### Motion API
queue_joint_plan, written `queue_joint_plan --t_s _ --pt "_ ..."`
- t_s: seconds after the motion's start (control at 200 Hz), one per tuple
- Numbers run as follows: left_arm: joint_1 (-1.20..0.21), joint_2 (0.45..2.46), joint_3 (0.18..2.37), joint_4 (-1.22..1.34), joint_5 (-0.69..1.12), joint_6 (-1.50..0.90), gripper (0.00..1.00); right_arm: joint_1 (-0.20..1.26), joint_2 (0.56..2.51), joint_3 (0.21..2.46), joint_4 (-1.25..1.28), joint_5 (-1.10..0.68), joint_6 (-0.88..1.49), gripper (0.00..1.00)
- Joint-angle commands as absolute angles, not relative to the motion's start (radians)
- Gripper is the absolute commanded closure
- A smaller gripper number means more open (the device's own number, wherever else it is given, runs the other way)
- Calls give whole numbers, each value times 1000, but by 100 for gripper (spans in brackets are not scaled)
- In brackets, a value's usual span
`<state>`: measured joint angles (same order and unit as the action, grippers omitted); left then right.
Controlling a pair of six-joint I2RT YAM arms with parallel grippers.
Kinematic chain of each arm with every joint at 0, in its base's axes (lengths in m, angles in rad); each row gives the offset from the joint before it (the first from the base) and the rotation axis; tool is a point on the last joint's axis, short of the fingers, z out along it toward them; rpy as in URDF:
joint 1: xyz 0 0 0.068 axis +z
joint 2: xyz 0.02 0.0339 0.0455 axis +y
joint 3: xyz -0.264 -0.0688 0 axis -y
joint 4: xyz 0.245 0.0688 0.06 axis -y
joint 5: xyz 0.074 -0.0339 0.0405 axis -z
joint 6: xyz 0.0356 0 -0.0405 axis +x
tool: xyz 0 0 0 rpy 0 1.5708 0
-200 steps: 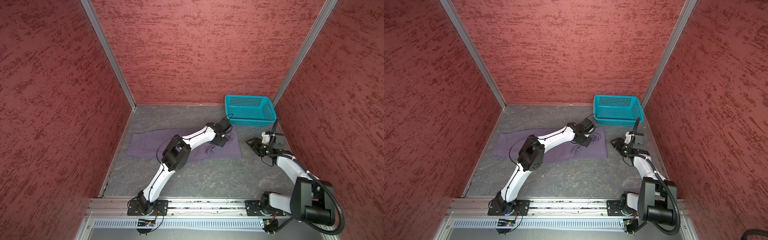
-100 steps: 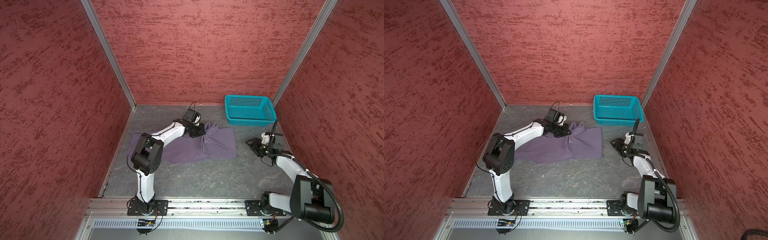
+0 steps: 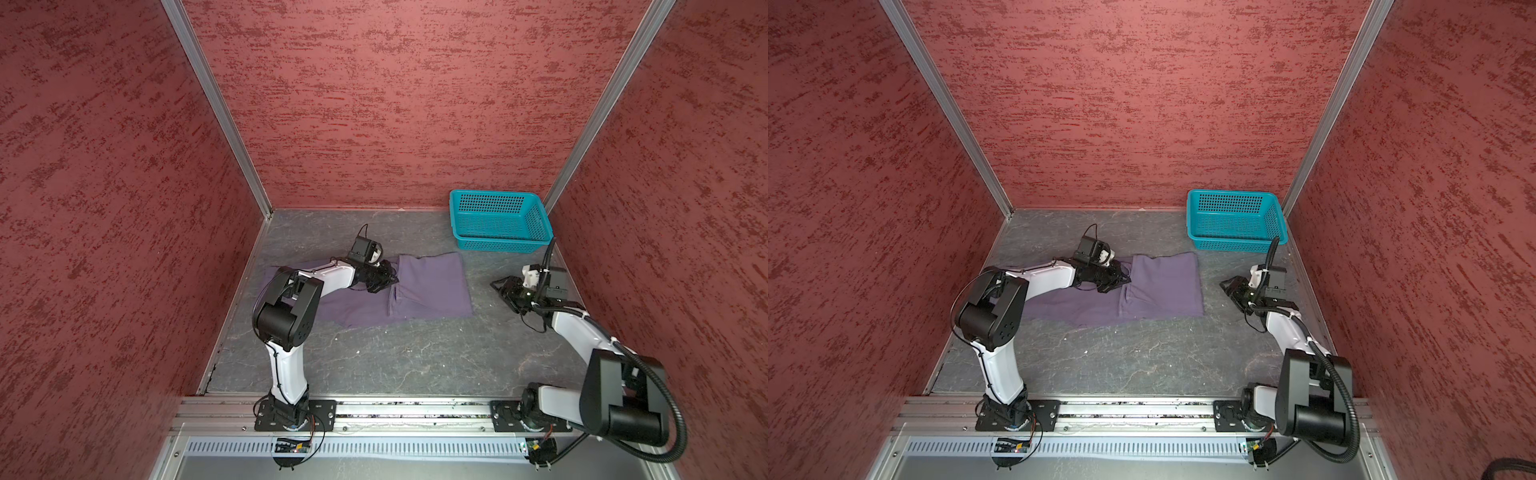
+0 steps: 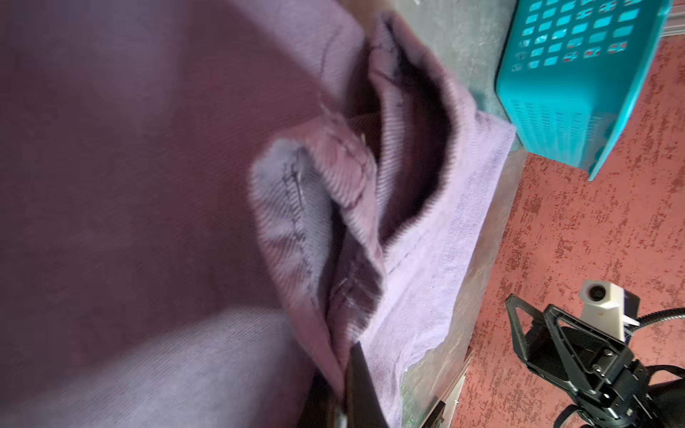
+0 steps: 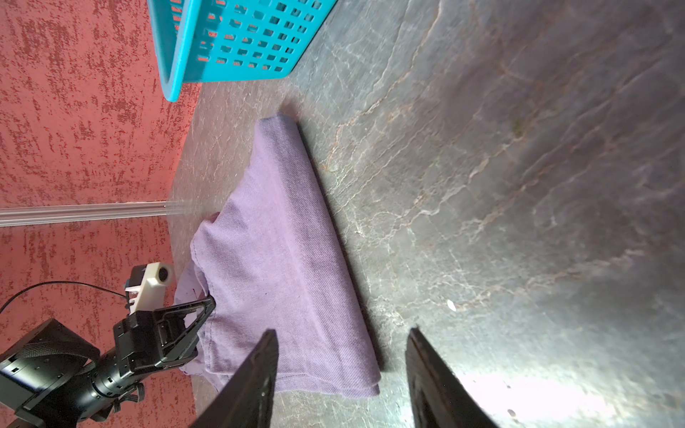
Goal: Fold and stack the trousers
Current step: Smooth out the trousers at the center of the table.
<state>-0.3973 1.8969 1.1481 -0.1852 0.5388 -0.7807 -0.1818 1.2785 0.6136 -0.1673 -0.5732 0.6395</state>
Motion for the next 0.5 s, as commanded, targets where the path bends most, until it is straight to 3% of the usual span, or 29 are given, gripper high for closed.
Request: queue_joint_plan --t_s 0.0,0.175,0.22,0.296,0.321,0.401,0.496 --pt "-377 1839 1157 -196 522 -775 100 -189 1275 602 -135 -593 638 44" --pt "-347 1816 1125 -211 497 -771 100 -188 1270 589 -136 -587 630 45" --pt "-339 1809 1112 -219 481 -772 92 -189 1265 587 -136 -588 630 45" --pt "-325 1797 1093 -248 441 -773 54 -189 1265 592 -147 -583 618 45" --pt "-320 1789 1085 -254 433 -773 47 -190 1266 594 -150 -581 615 44" --pt "-315 1764 1070 -282 401 -771 43 -188 1265 589 -148 -585 616 44" --pt "-329 1720 1068 -340 341 -753 46 -188 1266 586 -140 -591 619 44"
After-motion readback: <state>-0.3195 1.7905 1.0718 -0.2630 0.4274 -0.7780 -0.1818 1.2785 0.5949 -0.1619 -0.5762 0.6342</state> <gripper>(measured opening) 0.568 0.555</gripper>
